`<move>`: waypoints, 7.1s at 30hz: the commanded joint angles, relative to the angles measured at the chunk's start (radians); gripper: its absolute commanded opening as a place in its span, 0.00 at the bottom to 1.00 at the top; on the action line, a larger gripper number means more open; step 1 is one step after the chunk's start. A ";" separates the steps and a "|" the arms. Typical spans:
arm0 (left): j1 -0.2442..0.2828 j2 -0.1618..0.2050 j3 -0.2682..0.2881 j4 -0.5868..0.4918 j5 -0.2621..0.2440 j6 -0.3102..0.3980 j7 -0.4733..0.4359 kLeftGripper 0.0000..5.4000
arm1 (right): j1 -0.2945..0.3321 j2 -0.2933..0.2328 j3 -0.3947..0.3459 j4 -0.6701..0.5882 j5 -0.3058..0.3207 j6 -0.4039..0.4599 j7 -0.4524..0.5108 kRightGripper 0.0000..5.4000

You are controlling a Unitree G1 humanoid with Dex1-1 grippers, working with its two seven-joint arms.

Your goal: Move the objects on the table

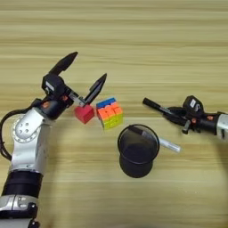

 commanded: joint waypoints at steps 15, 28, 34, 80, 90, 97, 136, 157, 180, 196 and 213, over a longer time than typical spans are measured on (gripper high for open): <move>-0.025 0.002 -0.008 0.023 0.016 0.000 0.003 1.00 | 0.075 -0.167 -0.056 -0.643 0.134 0.172 0.070 0.17; -0.008 0.001 -0.011 -0.003 0.014 0.010 0.009 1.00 | 0.007 -0.316 0.041 -0.813 0.115 0.284 0.201 0.17; 0.003 0.001 -0.014 -0.014 0.016 0.015 0.012 1.00 | -0.023 -0.346 0.103 -0.861 0.124 0.349 0.266 0.17; 0.004 0.005 -0.015 -0.018 0.014 0.020 0.017 1.00 | -0.049 -0.379 0.279 -0.854 0.032 0.390 0.352 0.17; 0.002 0.005 -0.015 -0.017 0.014 0.019 0.017 1.00 | -0.054 -0.378 0.281 -0.851 0.032 0.387 0.350 0.35; 0.005 0.005 -0.016 -0.016 0.015 0.019 0.016 1.00 | -0.057 -0.376 0.273 -0.863 0.041 0.388 0.347 0.49; -0.006 0.020 -0.004 0.001 0.001 0.020 -0.002 1.00 | 0.148 -0.353 0.070 -0.799 0.122 0.313 0.193 1.00; -0.021 0.015 0.001 0.019 -0.001 0.024 -0.016 1.00 | 0.217 -0.265 0.114 -0.552 0.056 0.181 0.145 0.96; -0.024 0.014 0.001 0.015 -0.001 0.022 -0.019 1.00 | 0.231 -0.215 0.189 -0.408 -0.030 0.121 0.141 0.48; -0.022 0.013 0.002 0.017 0.000 0.020 -0.017 1.00 | 0.211 -0.197 0.200 -0.337 -0.043 0.097 0.133 0.18; -0.025 0.016 0.004 0.024 0.000 0.016 -0.021 1.00 | 0.178 -0.211 0.147 -0.355 0.003 0.098 0.134 0.14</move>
